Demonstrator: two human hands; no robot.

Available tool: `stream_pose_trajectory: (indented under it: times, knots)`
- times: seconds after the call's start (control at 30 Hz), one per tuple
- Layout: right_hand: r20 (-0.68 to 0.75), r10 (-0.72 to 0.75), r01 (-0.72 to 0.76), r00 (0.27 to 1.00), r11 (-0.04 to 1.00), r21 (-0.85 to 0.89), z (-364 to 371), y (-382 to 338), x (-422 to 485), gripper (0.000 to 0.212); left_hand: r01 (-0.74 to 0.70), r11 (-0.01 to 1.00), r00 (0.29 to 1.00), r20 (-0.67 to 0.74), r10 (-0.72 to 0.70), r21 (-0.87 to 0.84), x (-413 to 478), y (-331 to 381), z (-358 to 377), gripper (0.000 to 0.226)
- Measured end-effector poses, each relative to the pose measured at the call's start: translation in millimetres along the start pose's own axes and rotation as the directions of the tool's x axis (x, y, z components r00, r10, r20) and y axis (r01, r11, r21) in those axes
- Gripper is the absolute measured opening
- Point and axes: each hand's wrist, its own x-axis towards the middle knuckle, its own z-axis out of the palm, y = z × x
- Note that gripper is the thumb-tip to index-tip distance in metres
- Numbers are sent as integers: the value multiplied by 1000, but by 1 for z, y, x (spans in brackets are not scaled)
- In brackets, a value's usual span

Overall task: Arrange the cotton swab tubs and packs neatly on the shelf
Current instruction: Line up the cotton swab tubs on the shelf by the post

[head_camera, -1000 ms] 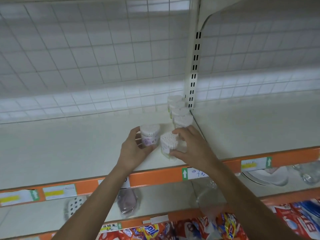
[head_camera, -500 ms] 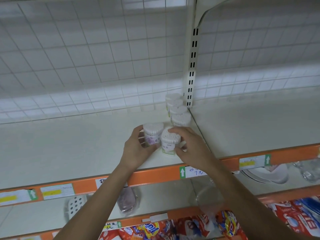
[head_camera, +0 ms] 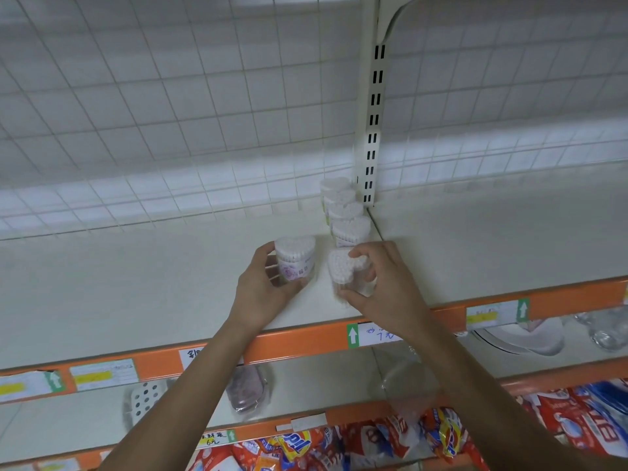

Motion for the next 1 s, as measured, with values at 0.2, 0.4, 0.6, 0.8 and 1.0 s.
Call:
stream_pose_trajectory:
  times: [0.2, 0.4, 0.6, 0.8, 1.0]
  knots:
    - [-85, 46, -54, 995, 994, -95, -7, 12, -3, 64, 19, 1000, 1000, -3, -19, -5, -1, 1, 0, 71]
    - [-126, 33, -49, 991, 991, -125, -7, 17, -1, 65, 24, 1000, 1000, -1, -24, 5, -1, 2, 0, 71]
    - [-158, 22, -46, 987, 988, -150, -4, 18, 0, 65, 17, 1000, 1000, -5, -17, 9, -2, 2, 0, 71]
    - [-155, 15, -38, 988, 989, -143, -3, 20, 0, 66, 7, 1000, 1000, 0, -7, 16, -3, 3, 0, 70]
    - [-166, 17, -44, 986, 986, -160, -3, 20, -1, 67, 11, 1000, 1000, 3, -11, 18, -3, 3, 0, 71]
